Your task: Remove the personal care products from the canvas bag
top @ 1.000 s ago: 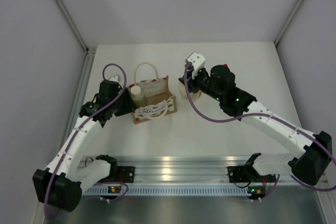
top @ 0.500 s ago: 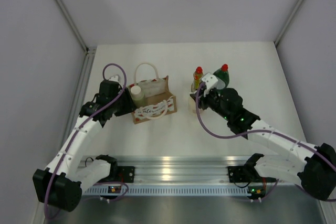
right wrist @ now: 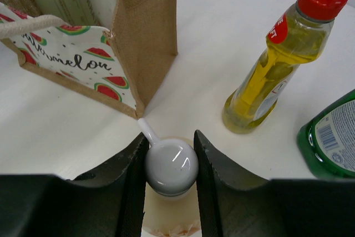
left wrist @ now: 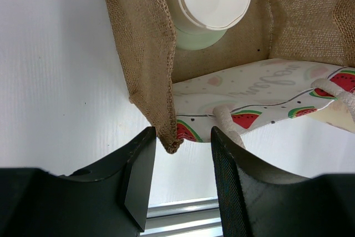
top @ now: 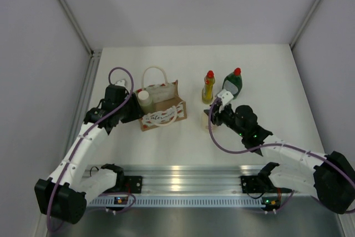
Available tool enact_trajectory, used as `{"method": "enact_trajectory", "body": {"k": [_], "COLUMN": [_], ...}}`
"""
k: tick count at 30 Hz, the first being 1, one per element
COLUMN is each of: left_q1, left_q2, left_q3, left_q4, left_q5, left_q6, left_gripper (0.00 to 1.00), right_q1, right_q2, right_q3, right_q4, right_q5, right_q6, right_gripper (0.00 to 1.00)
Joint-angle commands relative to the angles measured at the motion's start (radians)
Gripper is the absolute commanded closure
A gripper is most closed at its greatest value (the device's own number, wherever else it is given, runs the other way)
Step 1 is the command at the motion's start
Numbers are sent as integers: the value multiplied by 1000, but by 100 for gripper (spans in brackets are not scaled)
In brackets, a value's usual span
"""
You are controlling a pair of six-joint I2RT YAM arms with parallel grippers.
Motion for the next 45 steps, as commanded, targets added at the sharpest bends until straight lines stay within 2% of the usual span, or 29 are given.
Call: {"method": "enact_trajectory", "body": {"k": [1,11,12,14,16,21,27,31,39,43,45], "left_q1": [-4,-3,-3,-4,-3,-4,-3,-4,-4,-3,-4], "left_q2": [-11,-11,-11,-11,-10,-11,-11,-13,-13,-13,-14], "left_q3": [-3,-5,-5,-5,-5,-5,-5,-5,-6,-6,-6], "left_q4": [6,7,6,7,7,6,6,6,6,6,6], "left_q5": [7,5,5,4,5,4,1,-2,-16,-22,-22], "left_q6": [1,1,1,0,0,0,-2,-2,-6,-6,-9], "left_gripper": [51,51,51,51,51,51,51,51,51,51,51], "right_q1": [-22,-43,-43,-42,-43,-43,-43,-43,-14,56,91], "right_q2": [-41,-35,-40,-51,-66,-95,-106,-43,205,371,429], "right_q3": [-1,-38,-32,-23,-6,51,138,244,477,615,714], "right_q4": [301,333,319,298,260,175,82,23,-3,-87,-142], "right_q5": [-32,-70,-70,-70,-72,-82,-128,-190,-342,-345,-330], "right_q6": [12,32,32,30,21,12,21,50,199,161,122], "right_gripper": [100,98,89,63,54,42,37,37,37,36,32]}}
